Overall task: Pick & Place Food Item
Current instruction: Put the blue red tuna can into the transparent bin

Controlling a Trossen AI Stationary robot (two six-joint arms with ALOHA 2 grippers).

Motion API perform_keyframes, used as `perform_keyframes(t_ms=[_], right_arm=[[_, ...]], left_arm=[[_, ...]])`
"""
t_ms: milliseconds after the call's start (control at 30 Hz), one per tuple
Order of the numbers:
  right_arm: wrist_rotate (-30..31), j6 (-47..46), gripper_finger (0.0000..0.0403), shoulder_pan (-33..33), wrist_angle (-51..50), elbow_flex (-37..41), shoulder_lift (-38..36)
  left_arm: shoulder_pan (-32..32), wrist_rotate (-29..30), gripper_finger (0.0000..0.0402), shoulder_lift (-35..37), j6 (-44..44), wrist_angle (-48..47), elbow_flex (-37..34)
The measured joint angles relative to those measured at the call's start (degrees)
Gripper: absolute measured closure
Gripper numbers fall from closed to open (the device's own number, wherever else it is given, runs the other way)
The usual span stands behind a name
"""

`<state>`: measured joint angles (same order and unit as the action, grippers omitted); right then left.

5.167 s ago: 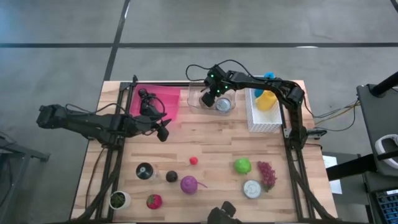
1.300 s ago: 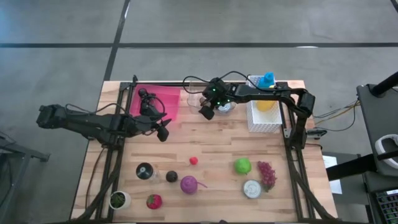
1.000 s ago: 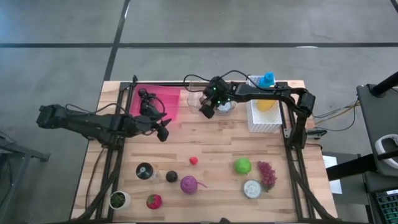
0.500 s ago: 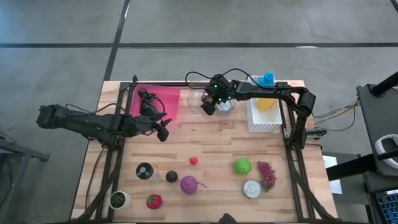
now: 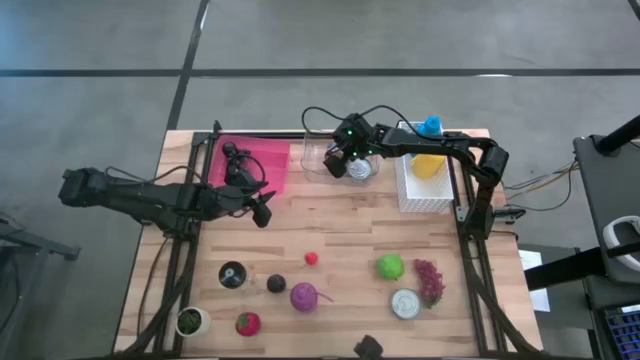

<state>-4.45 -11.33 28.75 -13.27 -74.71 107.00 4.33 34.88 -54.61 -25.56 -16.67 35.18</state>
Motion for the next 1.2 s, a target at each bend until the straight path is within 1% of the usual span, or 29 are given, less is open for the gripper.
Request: perform_keyframes(t_ms=[200,433,700,833,1033,1200], right_arm=[[-0.93,-0.92,0.0003,-0.06,-0.18,0.69,0.00],[-4.85,-1.76,0.0003,-0.55,-0.05,0.73,0.00],[-5.14,-1.71,0.0003,-2.32,-0.17,0.59,0.00],[-7.90,-1.89,0.0003,-2.65,-0.25,0.36,0.00],[-10.34,-3.22,0.0003,-3.14,-0.24,0.34,0.00],[-10.78,-3.24,0.0003,-3.54,0.84,0.34,0.00]], left_arm=[[-0.02,-0.01,0.0230,0.02,0.00,0.00,0.00],[0.00,0.00,0.0232,0.01,0.00,0.00,0.00],[-0.02,-0.01,0.0230,0.00,0.00,0.00,0.00],[-0.01,-0.01,0.0233,0.00,0.00,0.00,0.00],[0.01,0.00,0.0229,0.01,0.00,0.00,0.00],[-0.02,0.00,0.0227,0.00,0.00,0.00,0.00]])
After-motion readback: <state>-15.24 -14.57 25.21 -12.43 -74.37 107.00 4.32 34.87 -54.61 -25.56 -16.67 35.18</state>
